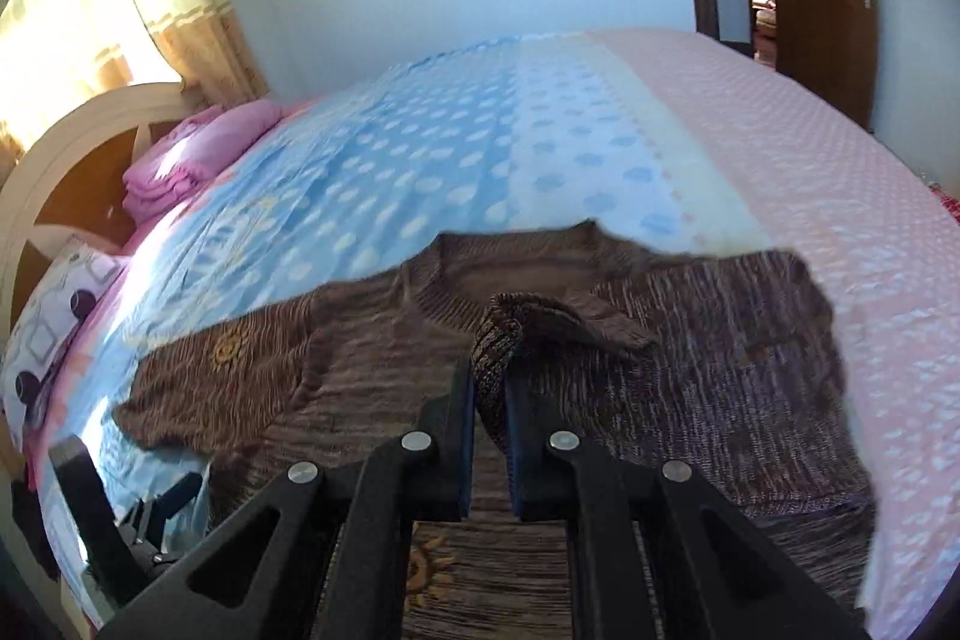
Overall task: Fold small clothes
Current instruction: 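Fold the held sleeve across the sweater body with the right gripper, release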
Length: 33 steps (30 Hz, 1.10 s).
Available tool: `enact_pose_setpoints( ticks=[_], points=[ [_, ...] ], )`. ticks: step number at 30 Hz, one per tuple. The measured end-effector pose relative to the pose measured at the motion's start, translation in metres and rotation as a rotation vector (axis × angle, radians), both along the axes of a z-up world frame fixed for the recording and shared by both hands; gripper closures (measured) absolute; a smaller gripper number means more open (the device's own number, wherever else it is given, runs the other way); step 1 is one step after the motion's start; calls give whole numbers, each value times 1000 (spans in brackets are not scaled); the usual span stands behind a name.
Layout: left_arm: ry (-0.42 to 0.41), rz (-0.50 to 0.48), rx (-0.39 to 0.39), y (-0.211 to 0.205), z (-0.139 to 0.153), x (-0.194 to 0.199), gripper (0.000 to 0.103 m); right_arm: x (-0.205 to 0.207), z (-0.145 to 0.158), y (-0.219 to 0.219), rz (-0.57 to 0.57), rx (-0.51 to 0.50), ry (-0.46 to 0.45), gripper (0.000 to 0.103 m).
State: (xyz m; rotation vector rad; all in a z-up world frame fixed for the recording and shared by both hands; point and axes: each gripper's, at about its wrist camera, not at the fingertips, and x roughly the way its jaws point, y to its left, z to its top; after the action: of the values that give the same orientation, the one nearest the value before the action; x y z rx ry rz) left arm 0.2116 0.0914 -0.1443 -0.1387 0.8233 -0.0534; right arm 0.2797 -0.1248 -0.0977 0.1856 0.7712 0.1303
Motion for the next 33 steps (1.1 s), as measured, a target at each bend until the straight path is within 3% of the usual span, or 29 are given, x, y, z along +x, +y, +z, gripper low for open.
enact_pose_setpoints(
  ticks=[3, 5, 8, 10, 13, 16, 18, 22, 27, 30, 33],
  points=[
    [-4, -2, -7, 1, 0, -1, 0, 2, -33, 19, 36, -34, 38, 92],
    [-6, -2, -11, 0, 0, -1, 0, -1, -40, 22, 75, -34, 50, 81],
    [-9, -4, -17, 2, 0, -2, 0, -9, -19, 5, 116, 36, 29, 58],
    [-6, -4, -16, 1, 0, -1, 0, -15, 4, -24, 88, 89, -36, 58],
    [-2, -4, -11, 0, 1, -1, 0, -16, 27, -86, -47, 112, -74, 58],
    [22, -11, 3, -3, 3, 3, 0, -11, 33, -146, -154, 65, -53, 59],
    [37, -55, 25, -12, 10, 5, 0, -4, 33, -177, -173, 44, -24, 67],
    [-12, -184, 41, -56, 37, 3, 0, 21, 19, -234, -216, 121, 64, 68],
    [-68, -328, 136, -138, 53, 24, 0, 44, -10, -252, -171, 232, 164, 68],
    [-24, -327, 147, -166, 41, 52, 0, 62, -28, -246, -171, 270, 231, 68],
    [73, -234, 205, -174, 12, 80, 0, 77, -46, -250, -130, 460, 287, 68]
  ],
)
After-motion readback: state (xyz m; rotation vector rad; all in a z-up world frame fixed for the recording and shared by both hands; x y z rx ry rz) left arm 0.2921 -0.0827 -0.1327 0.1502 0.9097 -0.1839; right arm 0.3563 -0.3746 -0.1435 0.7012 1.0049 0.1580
